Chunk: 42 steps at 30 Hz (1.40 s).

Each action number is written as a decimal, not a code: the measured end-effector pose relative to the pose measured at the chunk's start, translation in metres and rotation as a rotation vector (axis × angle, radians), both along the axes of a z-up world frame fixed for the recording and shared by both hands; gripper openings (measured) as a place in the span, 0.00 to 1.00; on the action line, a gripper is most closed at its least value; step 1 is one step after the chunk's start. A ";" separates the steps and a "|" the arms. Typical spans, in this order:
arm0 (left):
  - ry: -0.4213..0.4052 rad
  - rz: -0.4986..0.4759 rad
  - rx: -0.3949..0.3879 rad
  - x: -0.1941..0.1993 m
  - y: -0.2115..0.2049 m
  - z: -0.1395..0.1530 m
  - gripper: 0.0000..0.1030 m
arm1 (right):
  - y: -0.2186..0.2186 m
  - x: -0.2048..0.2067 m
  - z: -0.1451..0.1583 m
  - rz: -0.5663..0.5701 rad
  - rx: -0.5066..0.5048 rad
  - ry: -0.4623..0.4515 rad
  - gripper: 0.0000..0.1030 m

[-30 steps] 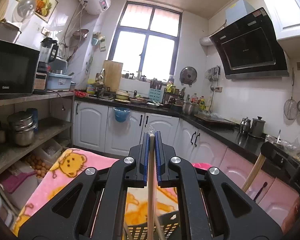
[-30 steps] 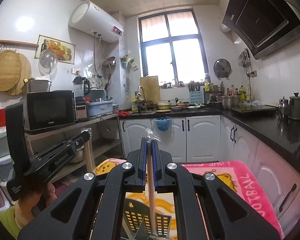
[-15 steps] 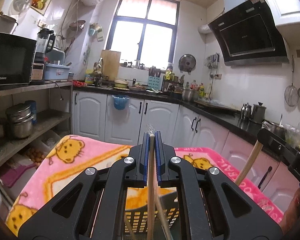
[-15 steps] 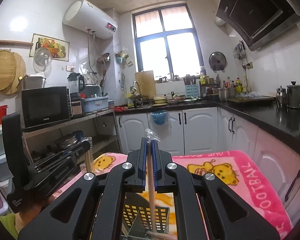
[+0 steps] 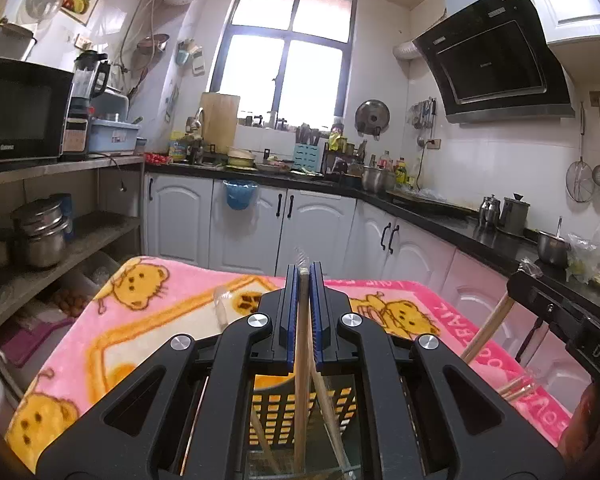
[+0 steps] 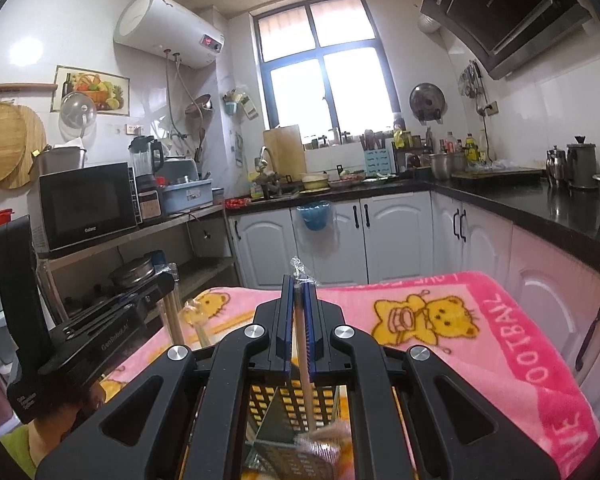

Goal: Organize utensils
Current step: 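Lower both chopsticks into the caddy and open both tools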

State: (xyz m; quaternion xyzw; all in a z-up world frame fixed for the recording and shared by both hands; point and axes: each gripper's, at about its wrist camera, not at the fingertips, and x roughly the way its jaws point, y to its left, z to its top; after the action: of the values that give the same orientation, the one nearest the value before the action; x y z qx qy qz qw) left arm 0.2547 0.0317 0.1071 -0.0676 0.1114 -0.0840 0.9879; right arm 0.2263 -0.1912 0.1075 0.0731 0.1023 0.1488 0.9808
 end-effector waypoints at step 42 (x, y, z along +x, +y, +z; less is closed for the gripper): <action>0.218 -0.021 -0.128 -0.040 0.032 -0.020 0.53 | -0.025 -0.043 -0.021 0.022 0.042 0.186 0.30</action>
State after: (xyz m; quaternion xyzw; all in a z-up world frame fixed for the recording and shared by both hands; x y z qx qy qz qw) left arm 0.2147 0.0634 0.0871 -0.1382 0.2133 -0.0933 0.9626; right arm 0.1830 -0.2161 0.0862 0.1061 0.1906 0.1543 0.9636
